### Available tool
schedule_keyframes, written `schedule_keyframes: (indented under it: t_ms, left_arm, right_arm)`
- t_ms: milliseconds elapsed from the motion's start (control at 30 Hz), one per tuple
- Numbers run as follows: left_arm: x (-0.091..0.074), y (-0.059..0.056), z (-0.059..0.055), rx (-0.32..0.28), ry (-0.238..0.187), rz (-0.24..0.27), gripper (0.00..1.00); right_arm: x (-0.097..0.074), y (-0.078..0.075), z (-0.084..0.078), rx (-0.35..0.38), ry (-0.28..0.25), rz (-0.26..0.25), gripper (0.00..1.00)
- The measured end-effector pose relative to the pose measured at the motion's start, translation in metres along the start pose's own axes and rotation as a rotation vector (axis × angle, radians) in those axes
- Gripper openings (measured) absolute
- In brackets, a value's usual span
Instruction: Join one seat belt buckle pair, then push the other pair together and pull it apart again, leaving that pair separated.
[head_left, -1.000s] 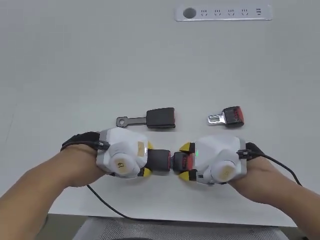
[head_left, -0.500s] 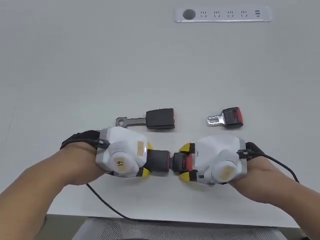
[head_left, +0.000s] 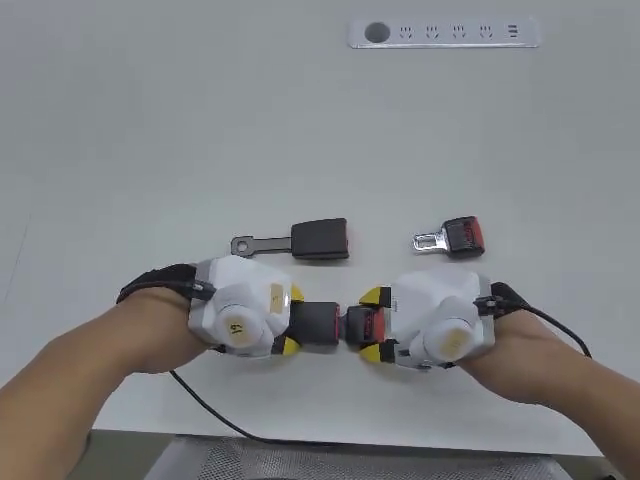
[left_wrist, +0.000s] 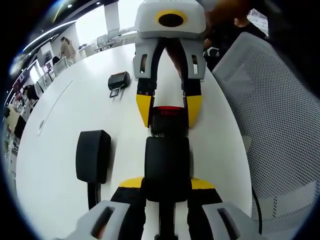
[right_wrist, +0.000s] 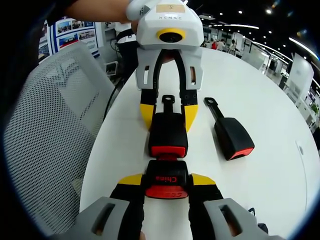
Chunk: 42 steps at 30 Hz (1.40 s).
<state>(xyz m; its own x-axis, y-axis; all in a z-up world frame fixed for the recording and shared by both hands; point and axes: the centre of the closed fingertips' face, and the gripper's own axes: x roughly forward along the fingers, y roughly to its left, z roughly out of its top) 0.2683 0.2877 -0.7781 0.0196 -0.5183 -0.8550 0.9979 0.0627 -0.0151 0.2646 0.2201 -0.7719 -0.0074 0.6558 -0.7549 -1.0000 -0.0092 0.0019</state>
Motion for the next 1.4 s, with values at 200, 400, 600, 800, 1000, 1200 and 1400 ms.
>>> schedule_keyframes:
  t_ms: [200, 400, 600, 800, 1000, 1200, 1400]
  left_arm:
    - [-0.0004, 0.0, 0.0013, 0.001, -0.002, 0.0, 0.32]
    - [-0.0003, -0.0001, 0.0021, 0.003, -0.001, 0.0, 0.32]
    - [0.0, 0.0, 0.0011, 0.001, 0.0, 0.001, 0.32]
    - [-0.0002, 0.0, 0.001, 0.007, 0.003, 0.001, 0.32]
    - [-0.0008, -0.0001, 0.0017, 0.012, 0.006, 0.012, 0.32]
    - [-0.0004, -0.0004, 0.0014, -0.024, -0.021, 0.011, 0.33]
    - [0.0001, -0.0017, 0.0025, -0.035, -0.023, 0.014, 0.34]
  right_arm:
    - [-0.0007, 0.0, 0.0003, 0.0, 0.004, 0.003, 0.29]
    - [0.0001, 0.0, 0.001, 0.0, 0.007, 0.006, 0.29]
    - [0.0007, 0.0001, 0.0019, 0.002, 0.007, 0.006, 0.29]
    - [0.0011, 0.0004, 0.0029, 0.003, 0.016, 0.008, 0.3]
    - [0.0028, 0.0009, 0.0025, 0.011, 0.02, 0.021, 0.31]
    - [0.0052, 0.0024, 0.0014, 0.007, 0.021, 0.035, 0.31]
    - [0.0066, 0.0032, 0.0011, 0.018, 0.017, 0.04, 0.32]
